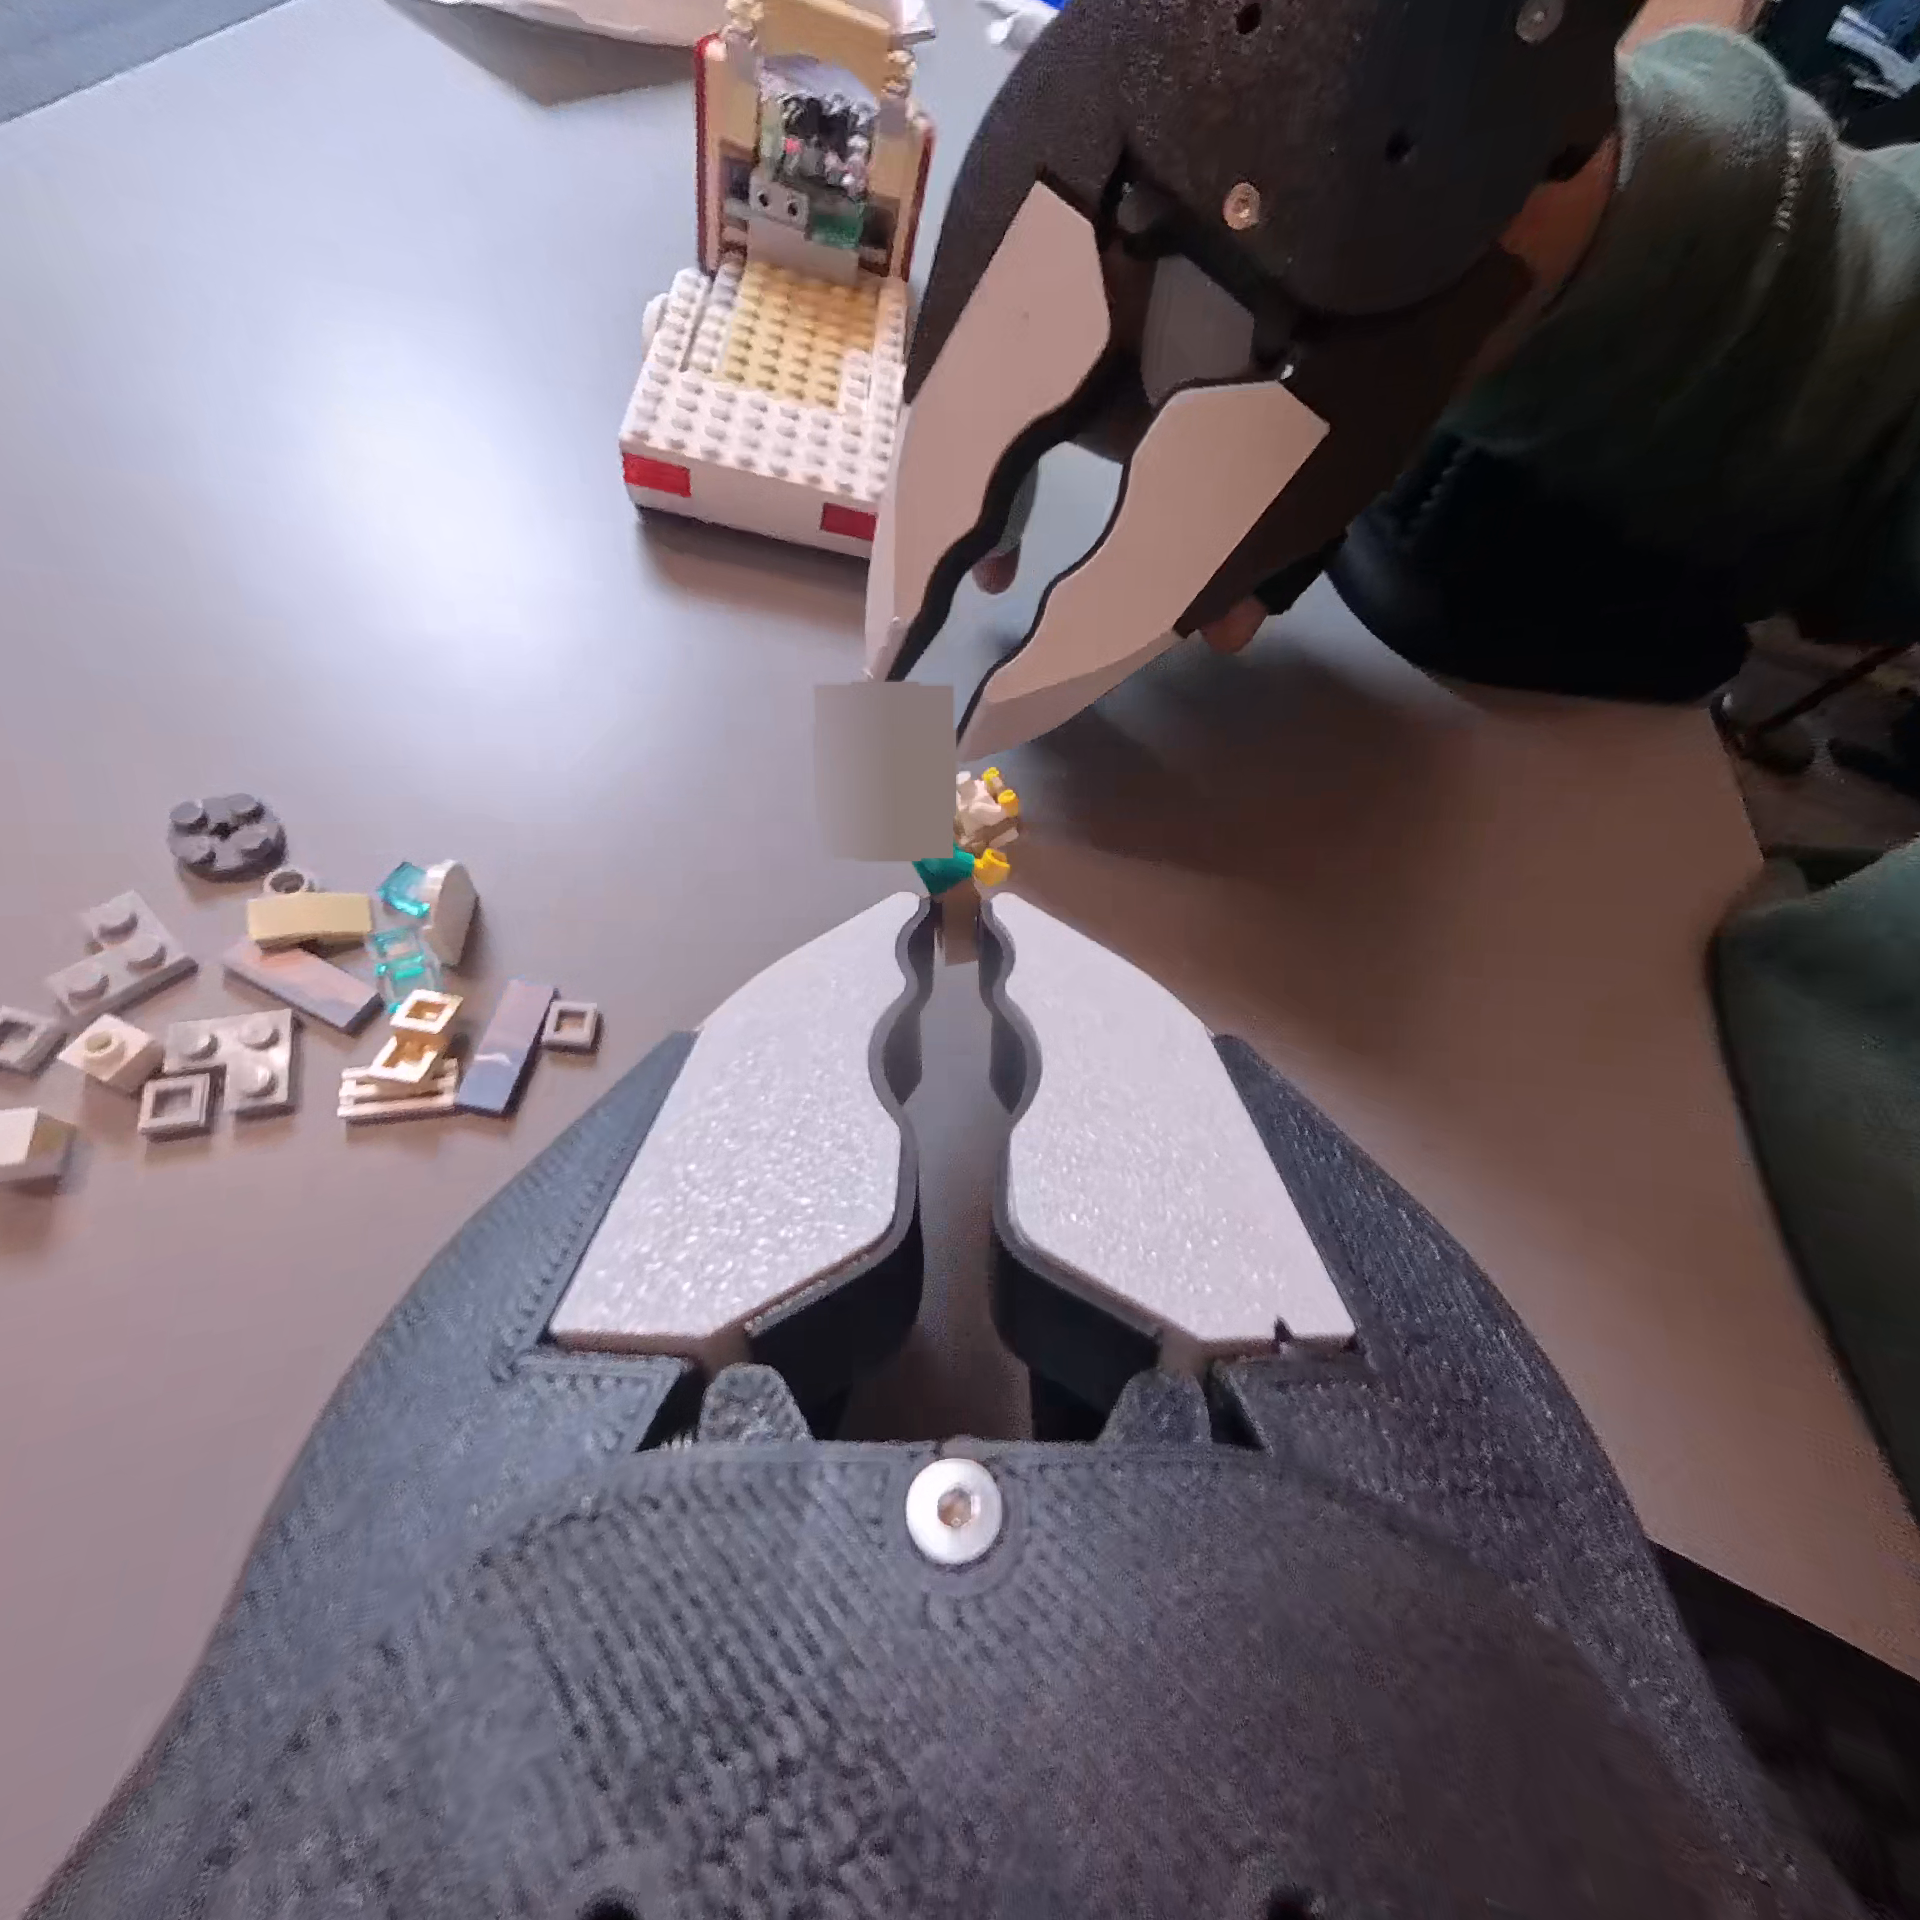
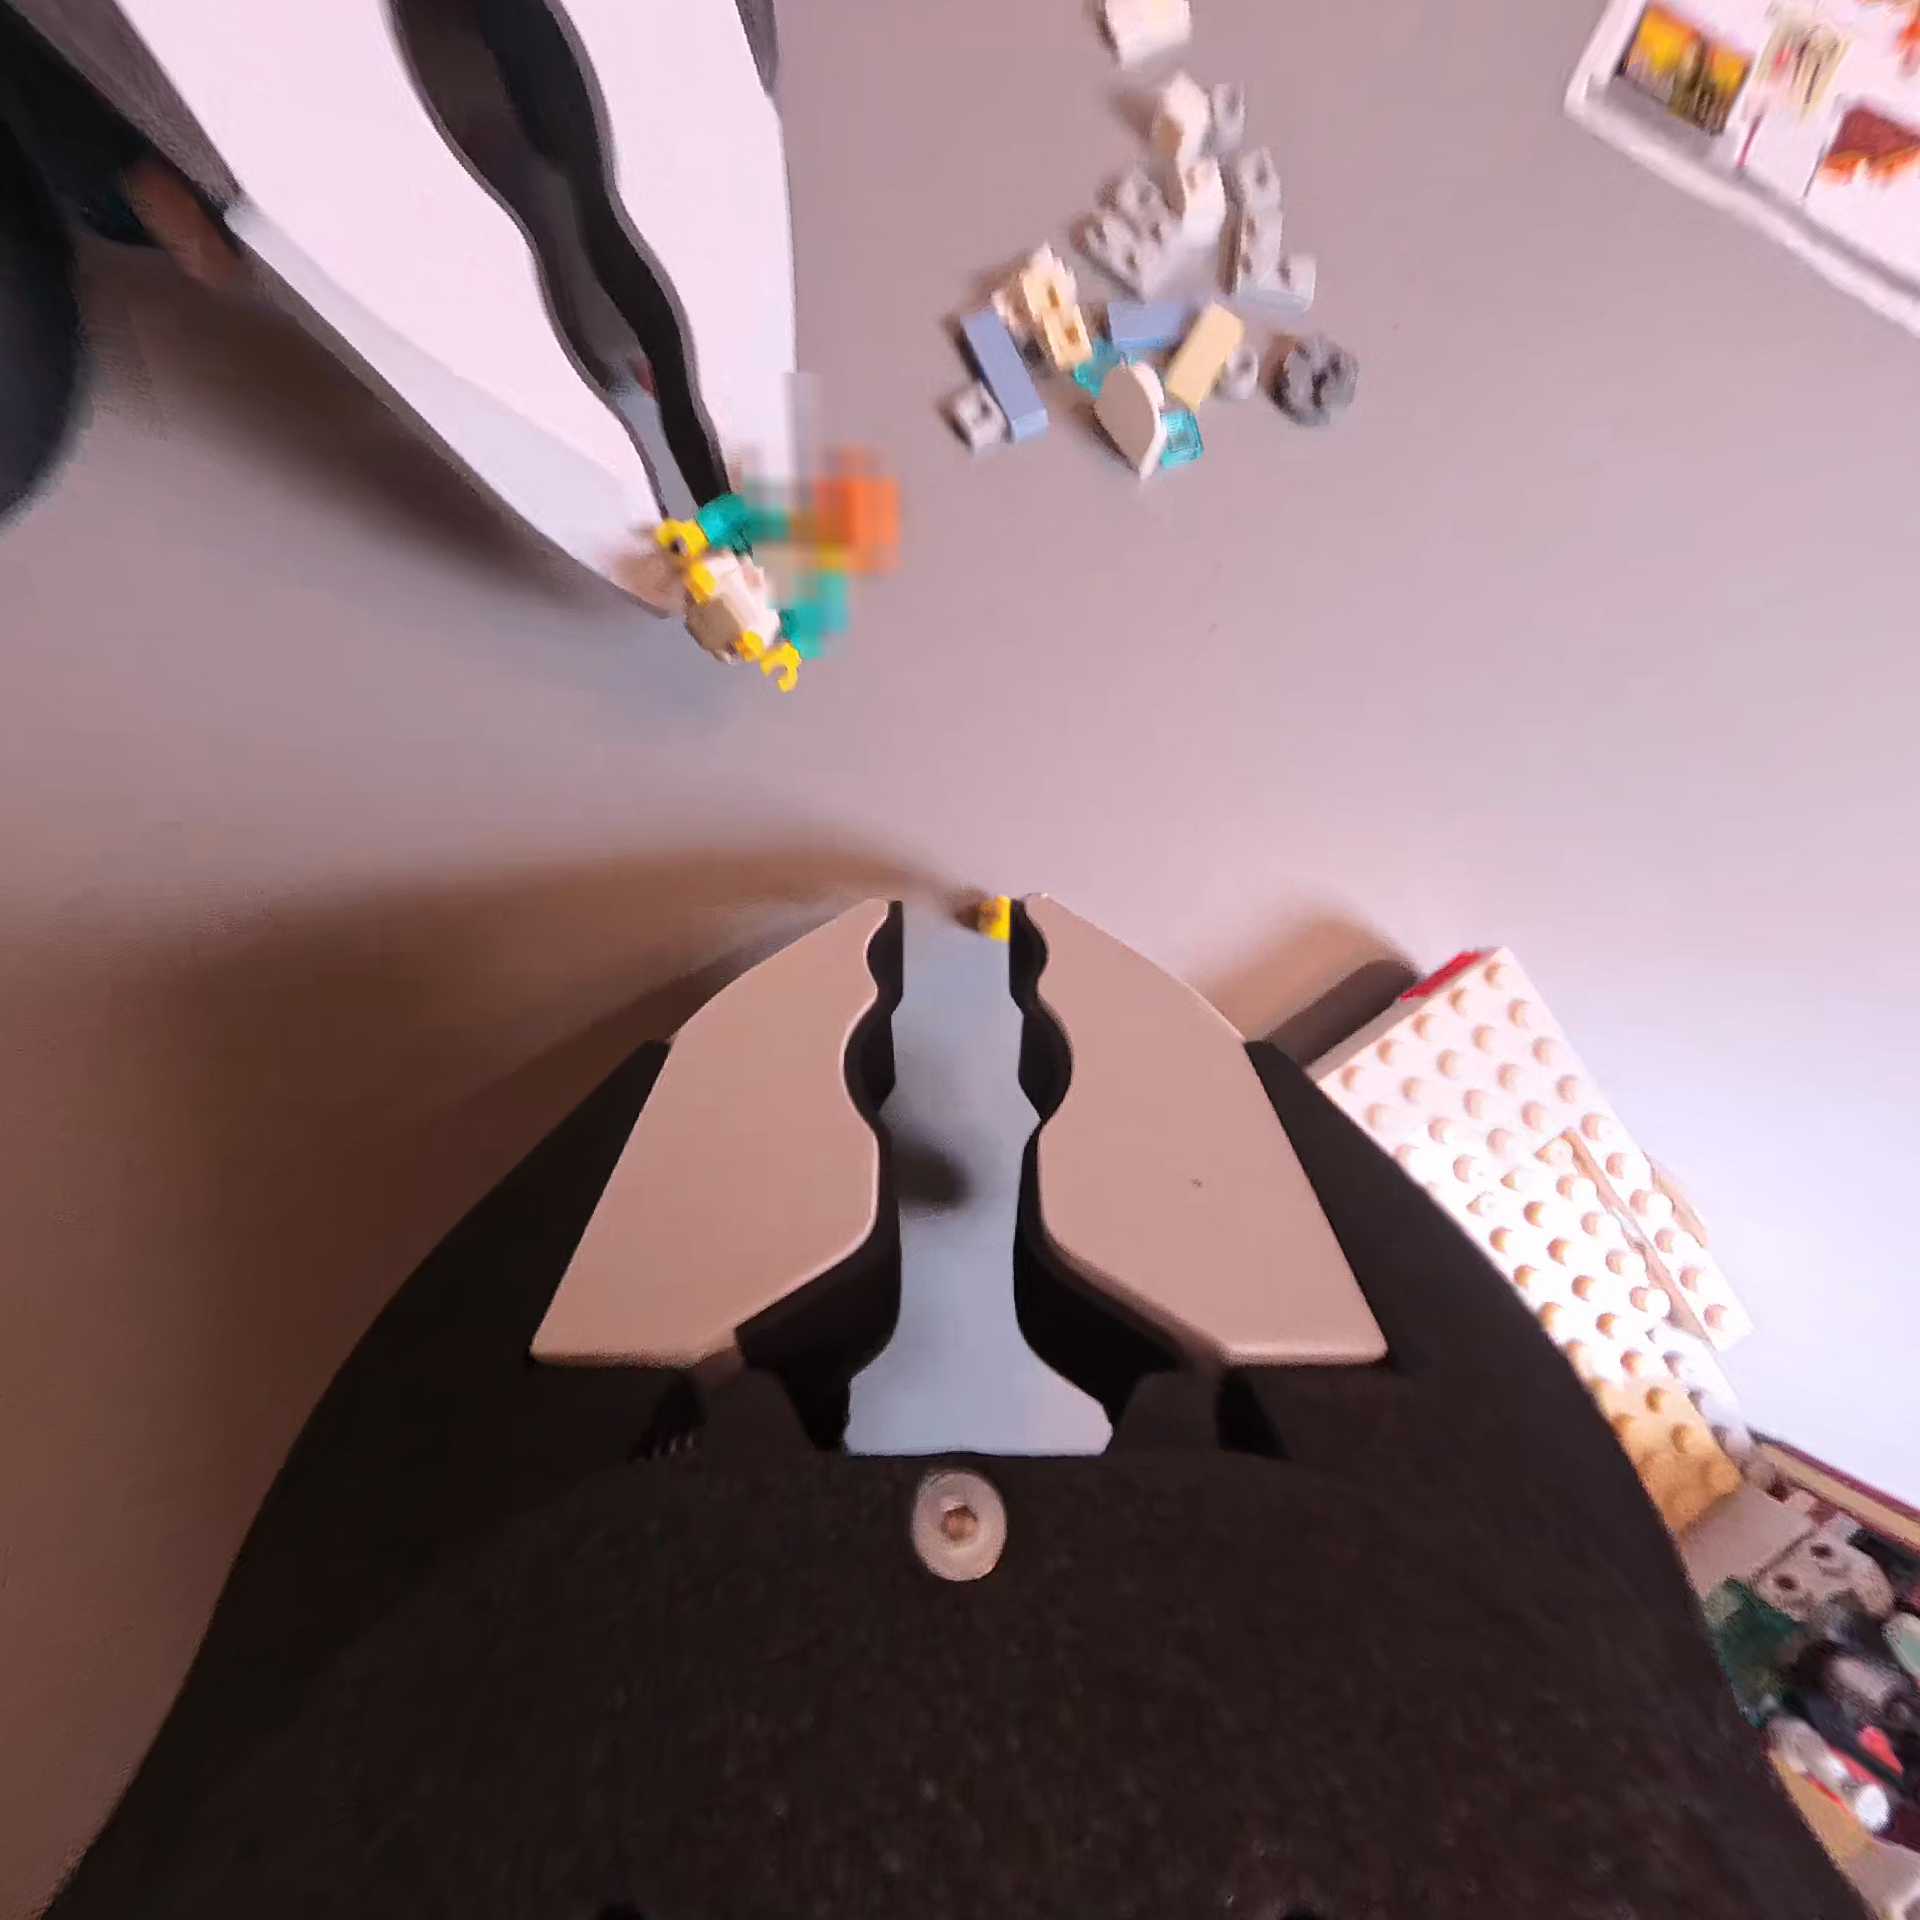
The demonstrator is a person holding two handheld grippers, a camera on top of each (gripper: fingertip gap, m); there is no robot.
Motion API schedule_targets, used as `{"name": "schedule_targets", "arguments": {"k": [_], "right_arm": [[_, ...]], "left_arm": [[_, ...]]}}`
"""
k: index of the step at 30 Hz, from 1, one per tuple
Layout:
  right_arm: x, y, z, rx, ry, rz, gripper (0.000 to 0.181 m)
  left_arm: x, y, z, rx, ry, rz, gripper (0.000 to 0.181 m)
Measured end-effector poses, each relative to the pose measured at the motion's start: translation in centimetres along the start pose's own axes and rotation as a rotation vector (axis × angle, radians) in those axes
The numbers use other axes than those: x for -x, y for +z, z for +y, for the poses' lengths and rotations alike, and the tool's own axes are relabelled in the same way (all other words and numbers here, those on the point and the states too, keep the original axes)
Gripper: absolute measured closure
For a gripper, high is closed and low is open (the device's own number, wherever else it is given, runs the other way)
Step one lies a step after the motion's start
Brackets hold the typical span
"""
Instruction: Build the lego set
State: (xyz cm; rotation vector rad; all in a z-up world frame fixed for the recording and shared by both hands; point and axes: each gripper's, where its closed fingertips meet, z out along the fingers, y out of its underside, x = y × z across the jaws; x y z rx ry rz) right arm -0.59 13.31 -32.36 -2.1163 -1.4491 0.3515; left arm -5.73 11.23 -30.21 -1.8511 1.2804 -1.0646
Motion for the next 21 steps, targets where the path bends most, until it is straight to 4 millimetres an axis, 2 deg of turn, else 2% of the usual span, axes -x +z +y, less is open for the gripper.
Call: {"name": "schedule_targets", "arguments": {"k": [3,5,8,10,13,15,17,21], "right_arm": [[1.0,-1.6,-2.5,-0.15,0.0,-0.099,0.159],[2.2,-2.7,-4.3,-0.255,0.019,-0.223,0.158],[2.9,-3.4,-5.6,-0.327,0.091,-0.383,0.157],[3.0,-3.4,-5.9,-0.35,0.13,-0.45,0.158],[2.5,-2.8,-5.2,-0.311,0.126,-0.418,0.171],[2.4,-2.8,-5.2,-0.315,0.114,-0.395,0.17],[2.2,-2.9,-5.2,-0.32,0.111,-0.383,0.162],[2.3,-3.4,-5.2,-0.336,0.135,-0.436,0.16]], "left_arm": [[-0.9,0.0,-0.8,-0.044,0.091,0.028,0.173],[-1.5,0.2,-1.1,-0.06,0.17,0.038,0.173],[-1.7,0.6,-1.2,-0.06,0.249,0.037,0.175],[-1.6,0.8,-1.3,-0.052,0.281,0.025,0.175],[-1.4,1.0,-1.0,-0.03,0.28,0.016,0.175],[-1.3,1.0,-1.1,-0.033,0.279,0.013,0.175],[-1.0,0.9,-1.2,-0.038,0.283,-0.001,0.175],[-1.2,0.6,-1.7,-0.072,0.283,0.006,0.175]]}}
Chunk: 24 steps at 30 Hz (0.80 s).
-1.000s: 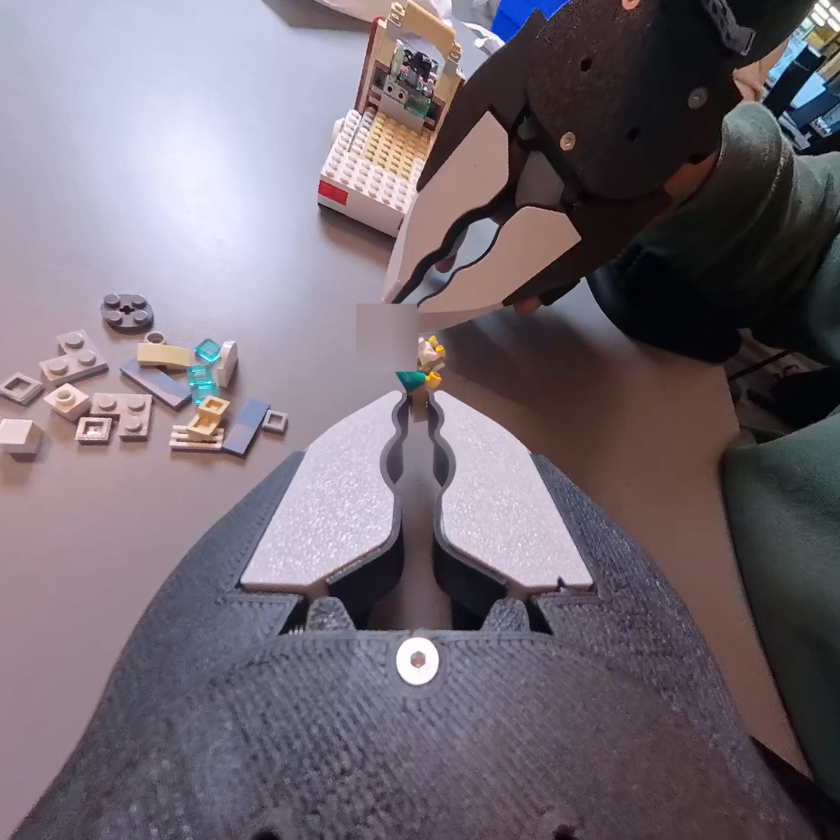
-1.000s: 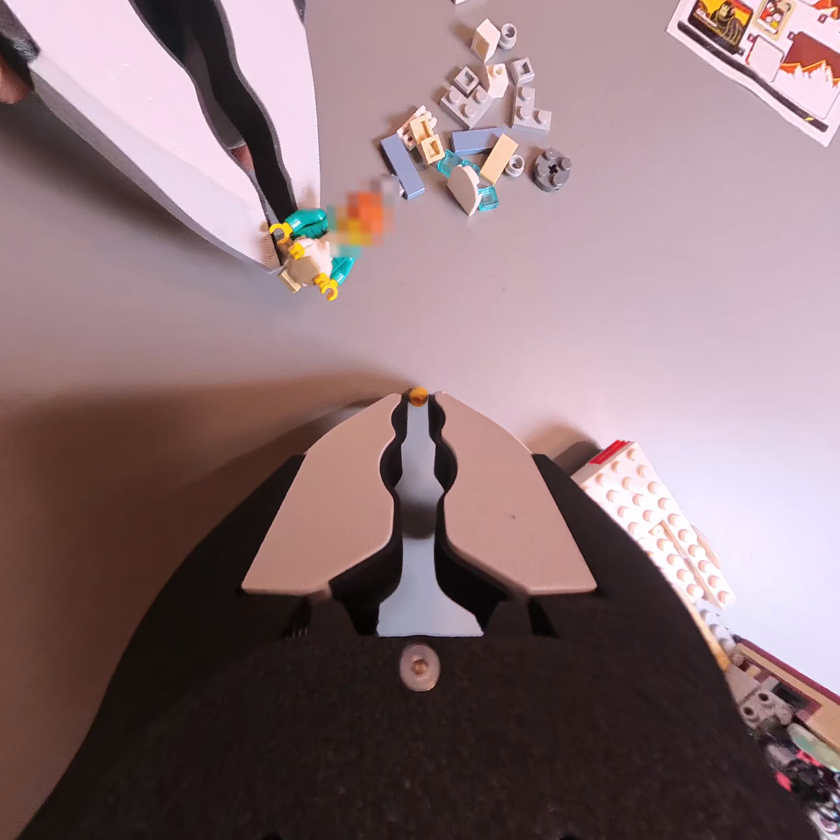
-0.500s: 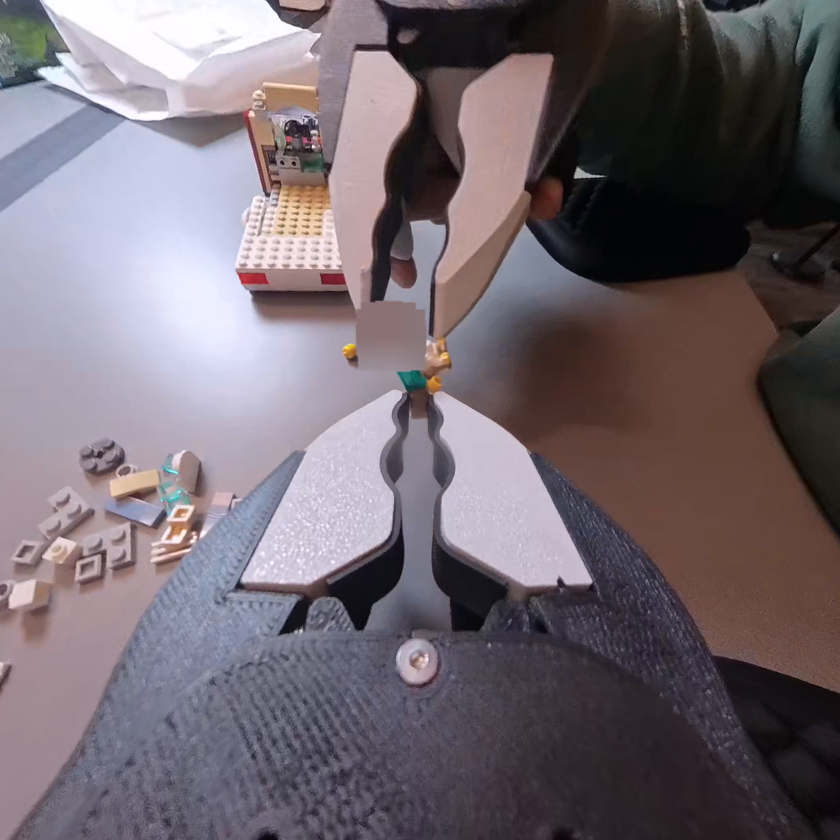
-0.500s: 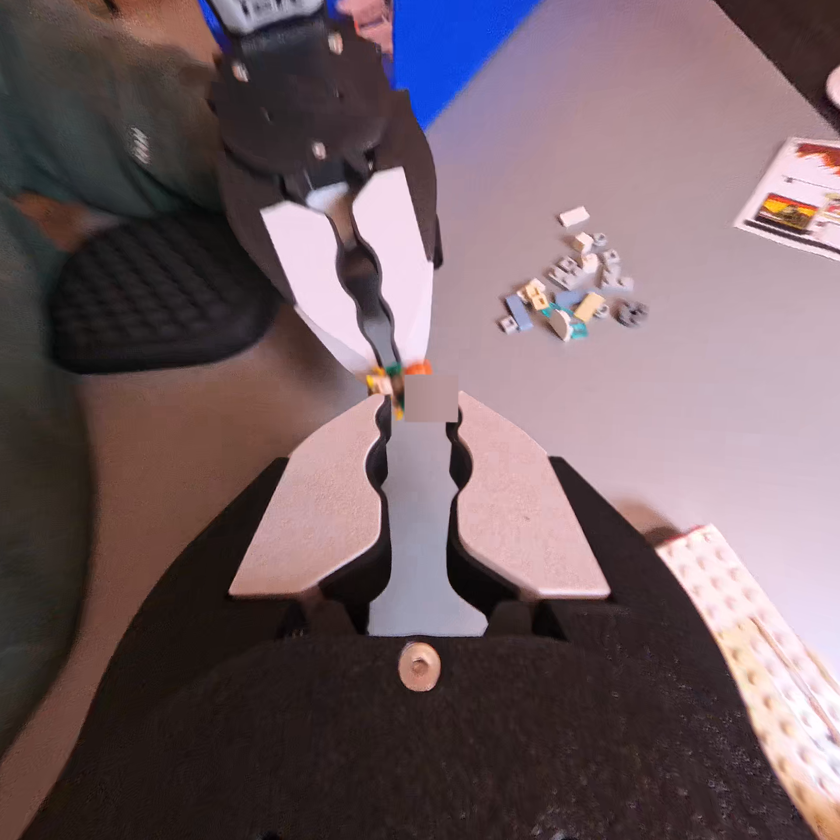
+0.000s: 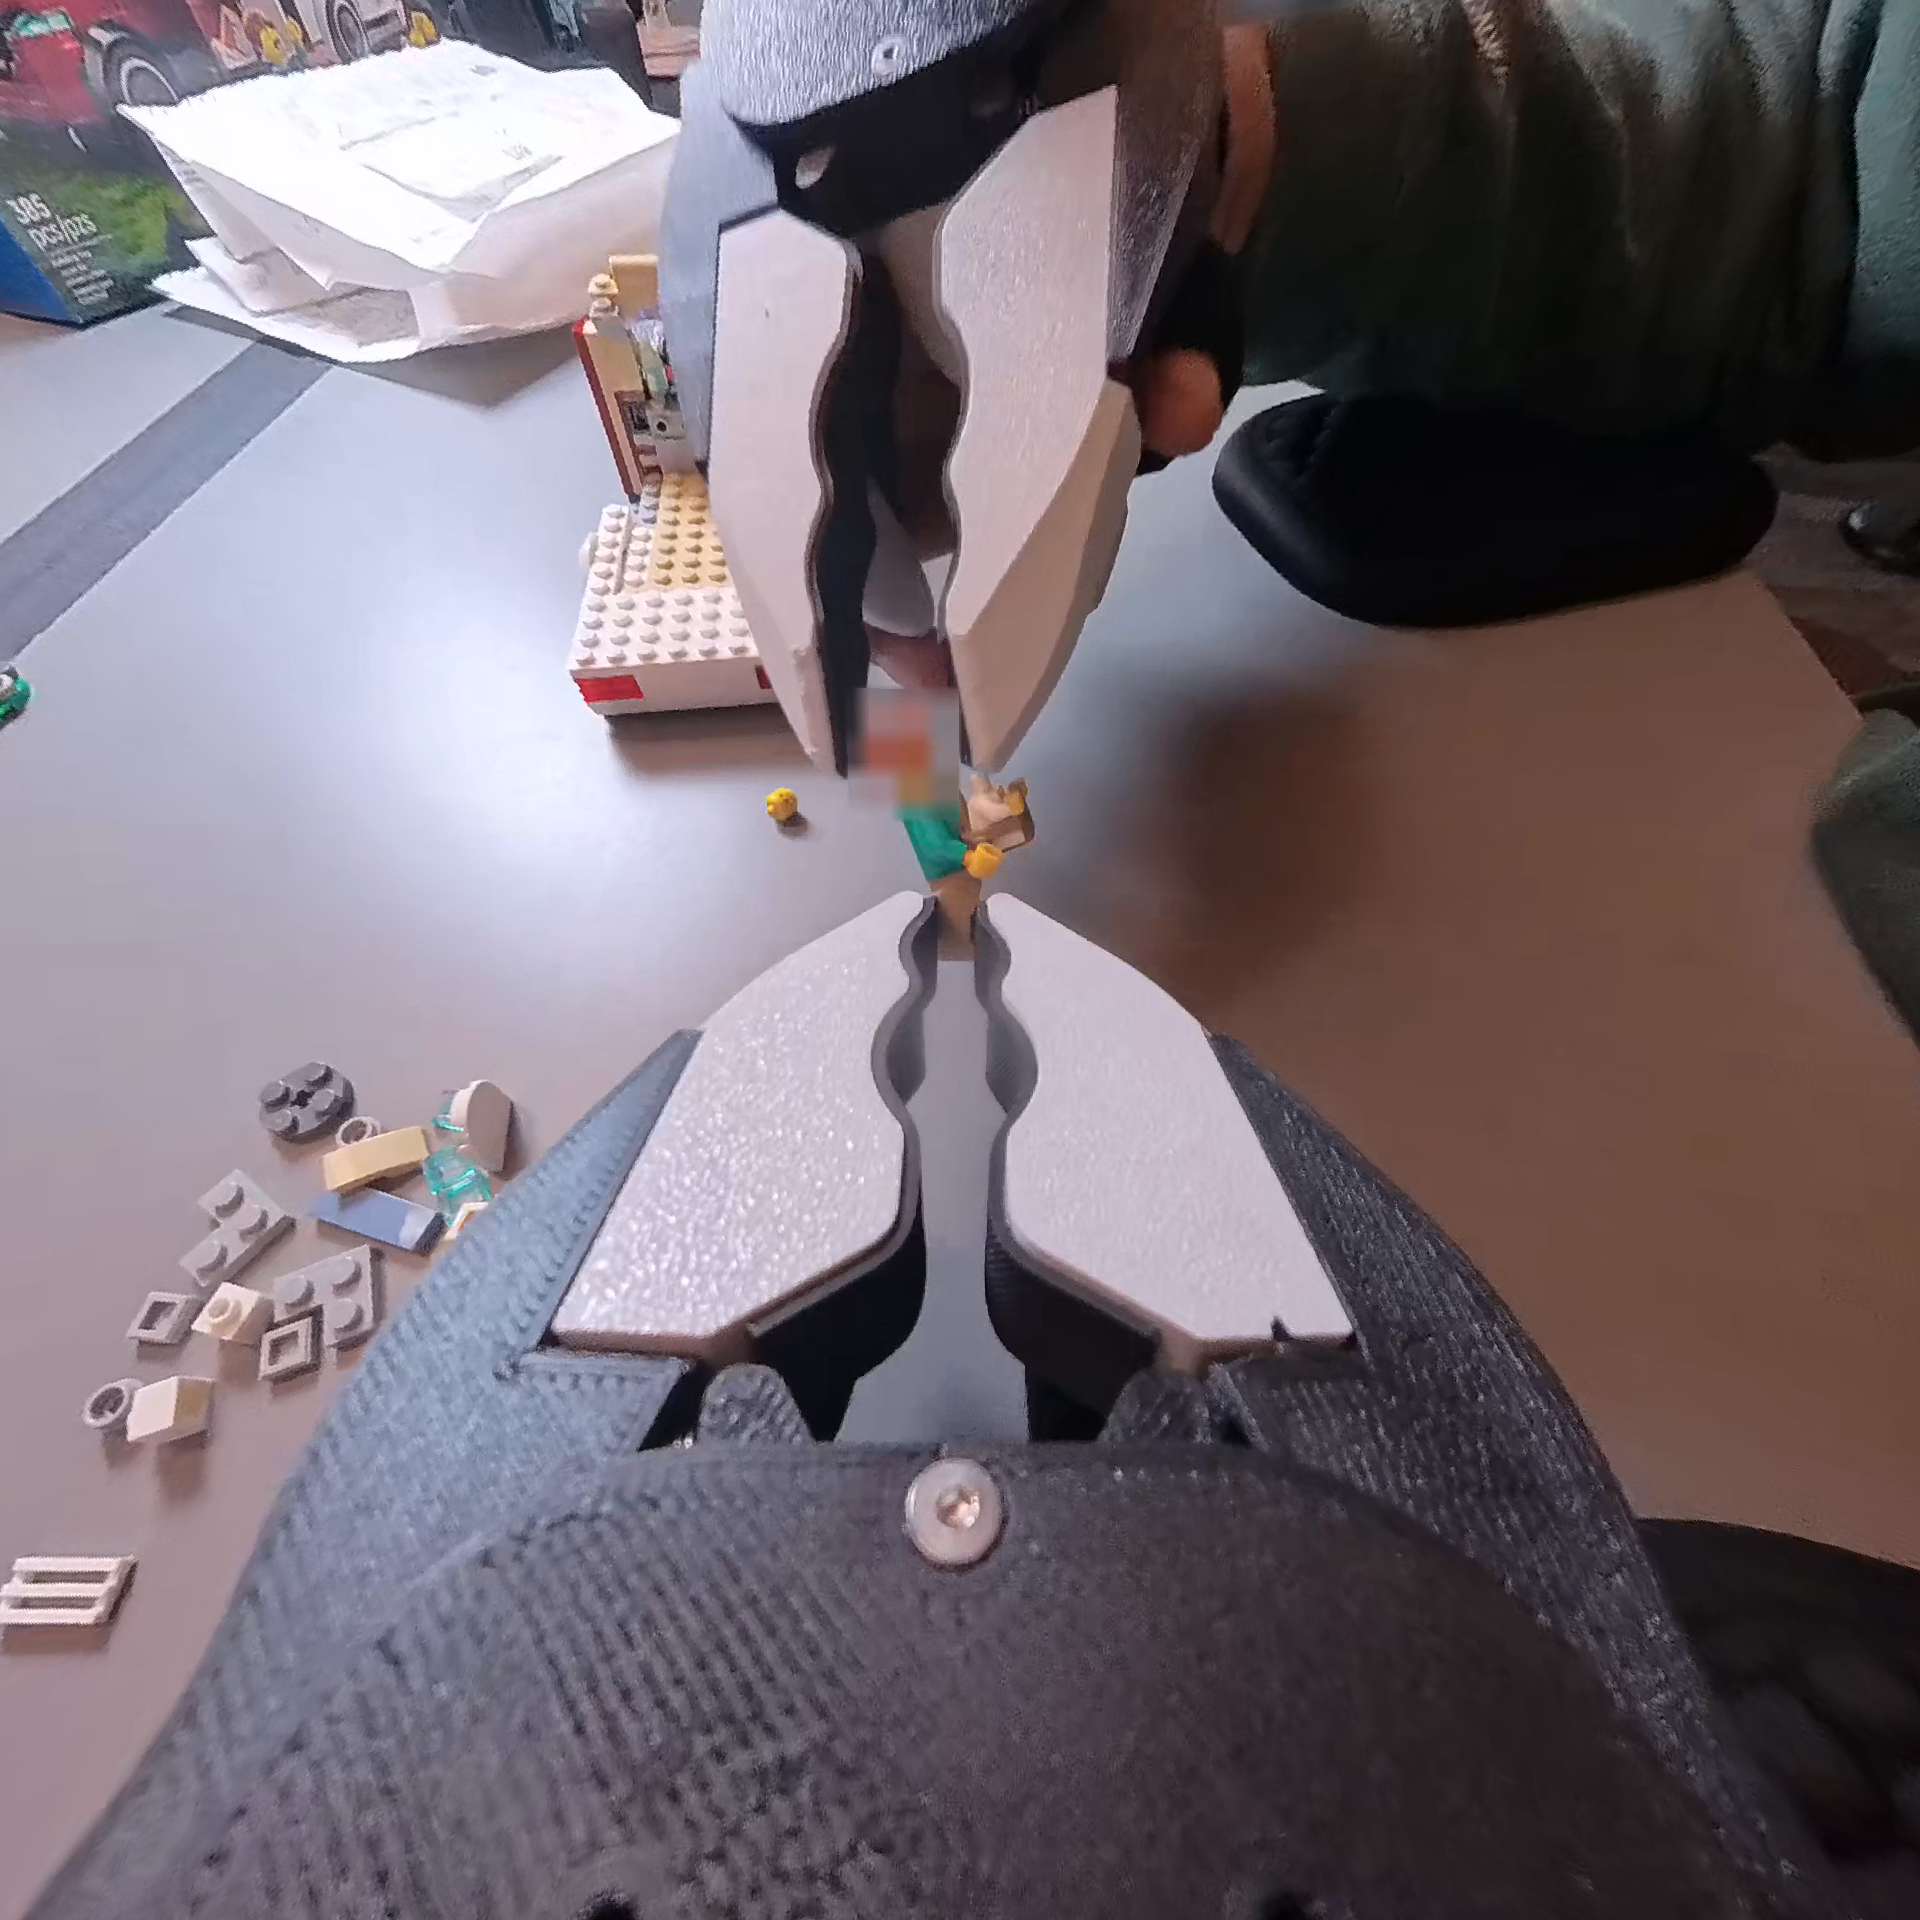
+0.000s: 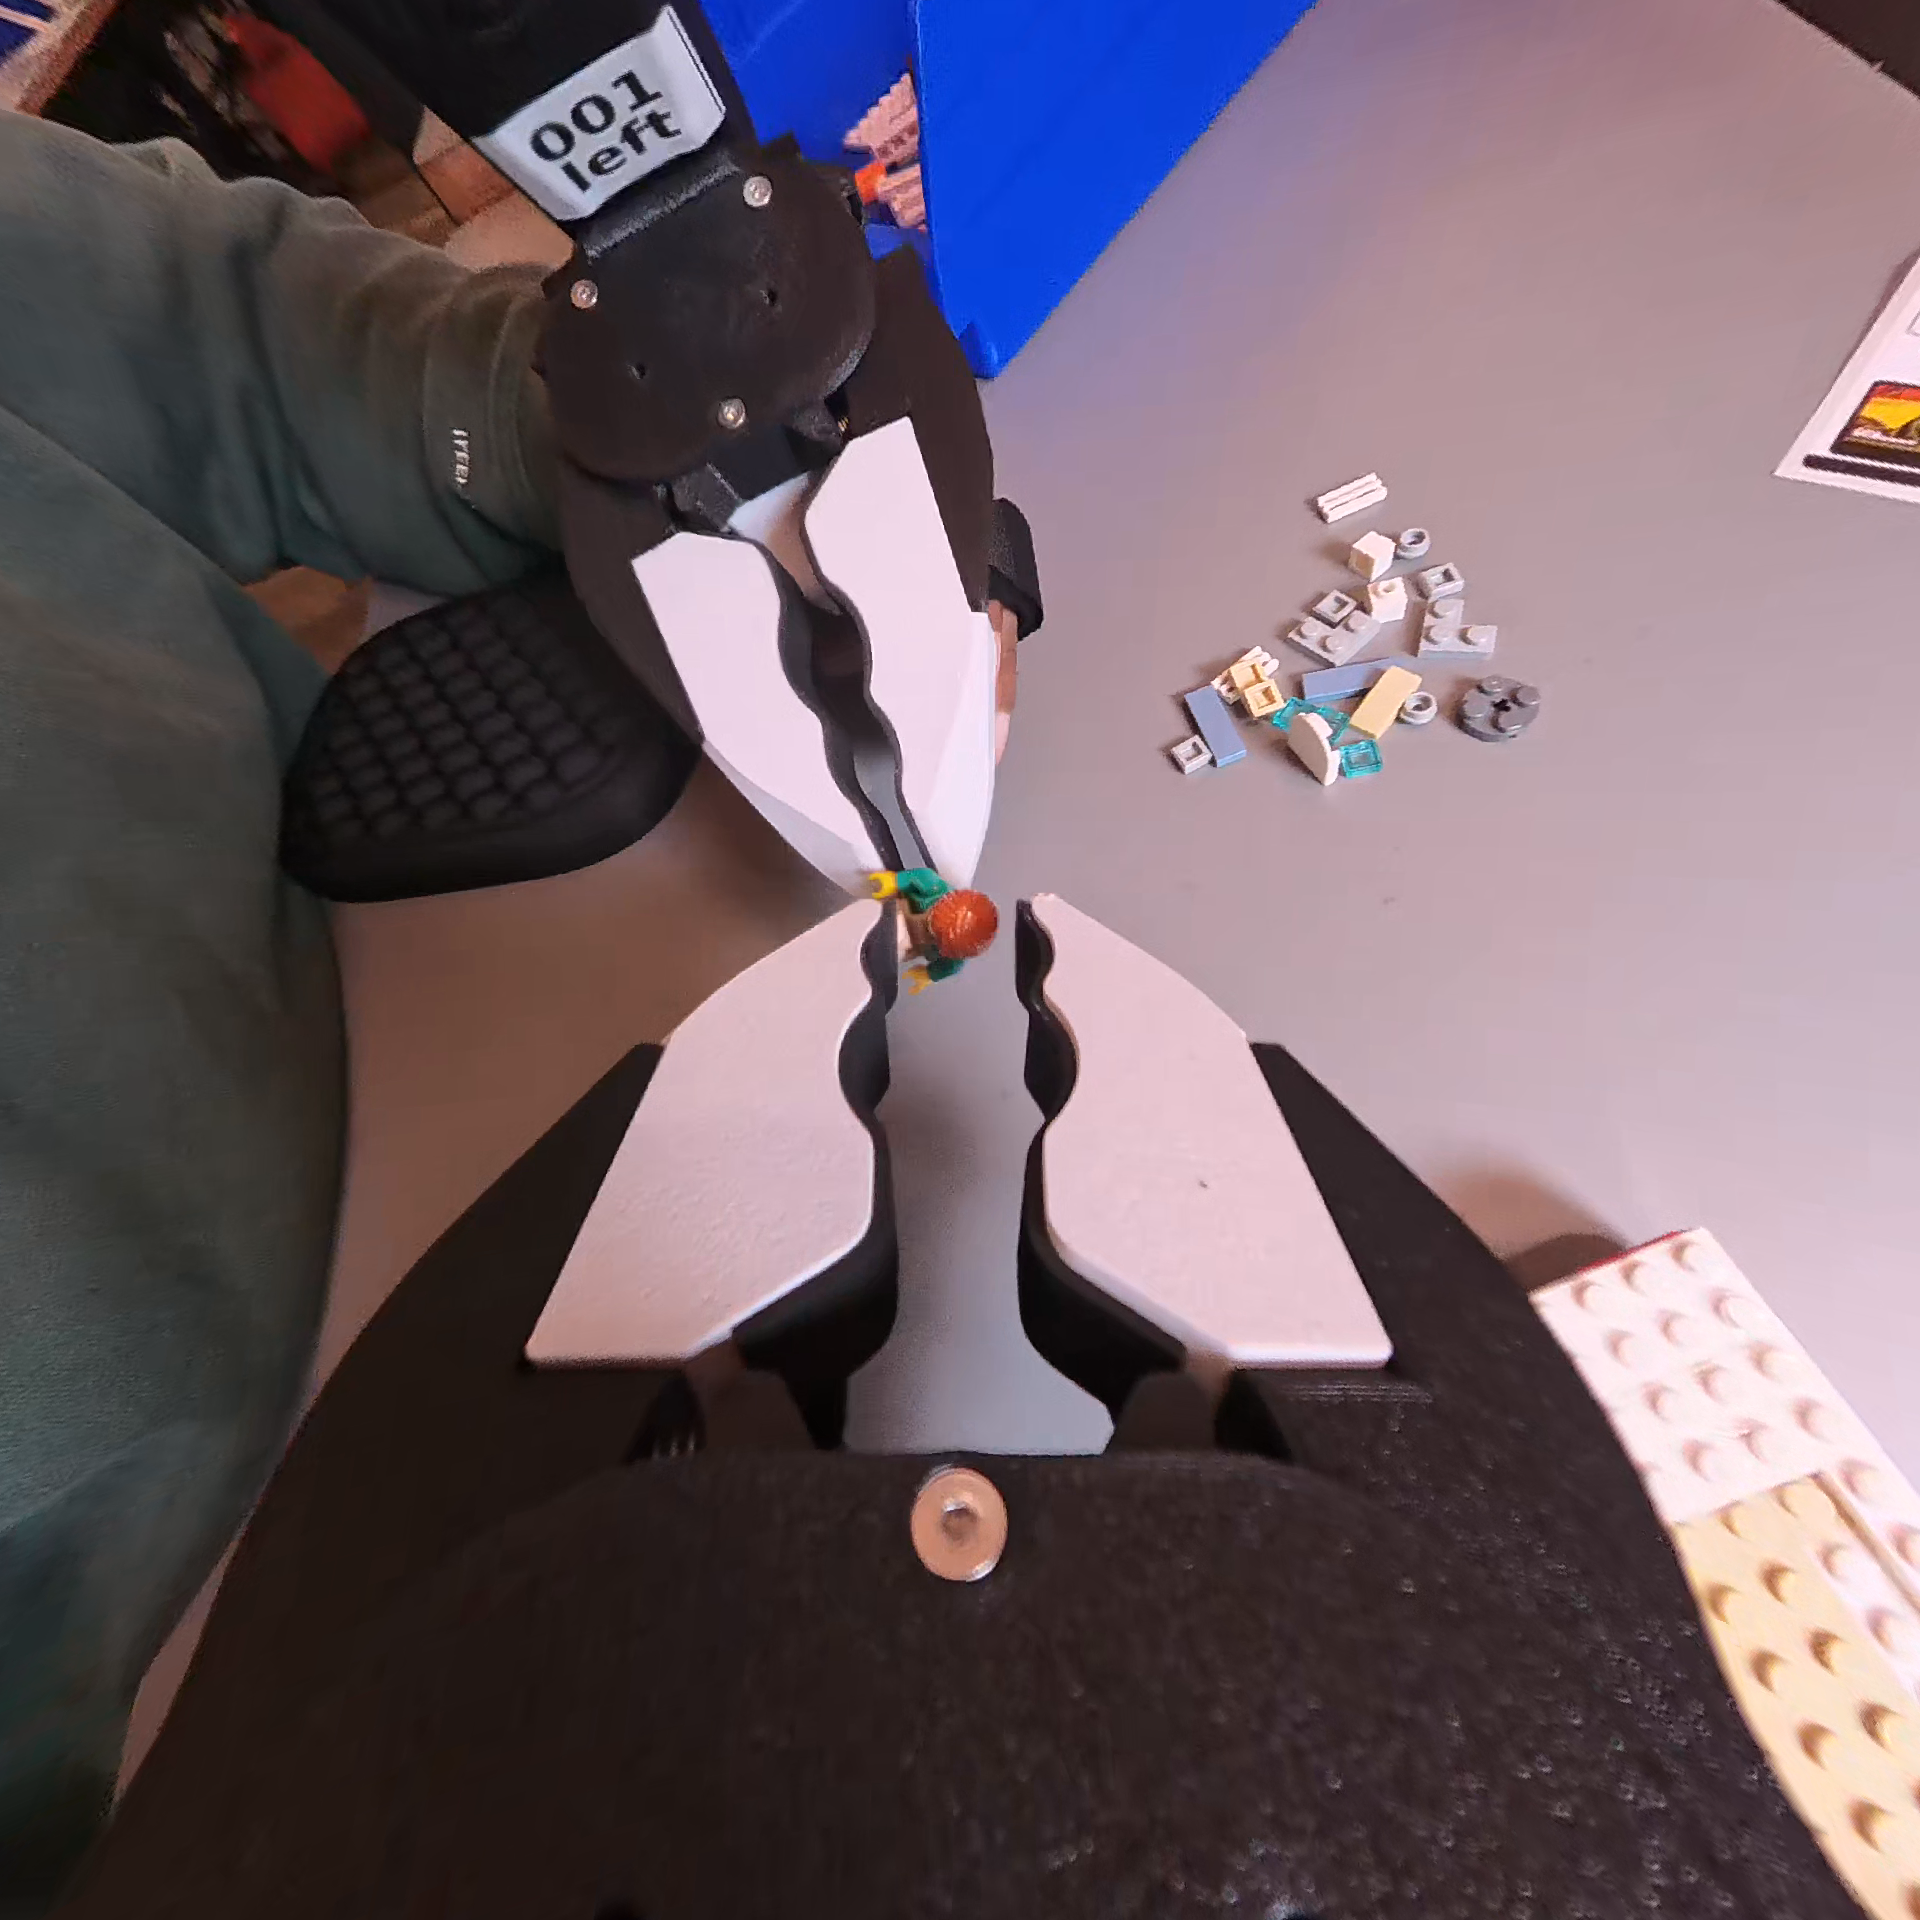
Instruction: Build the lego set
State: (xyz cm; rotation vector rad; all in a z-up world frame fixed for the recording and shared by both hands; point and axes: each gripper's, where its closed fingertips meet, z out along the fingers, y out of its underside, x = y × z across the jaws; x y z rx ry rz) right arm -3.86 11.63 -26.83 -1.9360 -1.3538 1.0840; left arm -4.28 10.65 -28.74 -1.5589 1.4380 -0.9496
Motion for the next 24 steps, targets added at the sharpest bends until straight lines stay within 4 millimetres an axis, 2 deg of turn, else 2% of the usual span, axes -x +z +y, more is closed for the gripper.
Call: {"name": "schedule_targets", "arguments": {"k": [2,6,9,15,24], "right_arm": [[0.1,0.2,0.0,-0.01,0.006,-0.012,0.168],[0.0,0.3,-0.5,-0.027,-0.036,0.042,0.169],[0.3,0.1,-1.3,-0.062,-0.039,0.062,0.169],[0.7,-0.3,-2.4,-0.116,-0.04,0.071,0.169],[0.1,-0.4,-3.3,-0.15,-0.199,0.275,0.169]], "left_arm": [[-0.1,0.0,0.0,0.007,0.008,0.002,0.175],[0.2,0.2,0.1,0.005,-0.054,-0.015,0.174],[0.5,0.1,-0.1,-0.004,-0.111,-0.013,0.16],[-0.1,0.3,-0.8,-0.047,-0.156,0.034,0.171],[0.6,0.2,-1.3,-0.095,-0.487,0.082,0.173]]}}
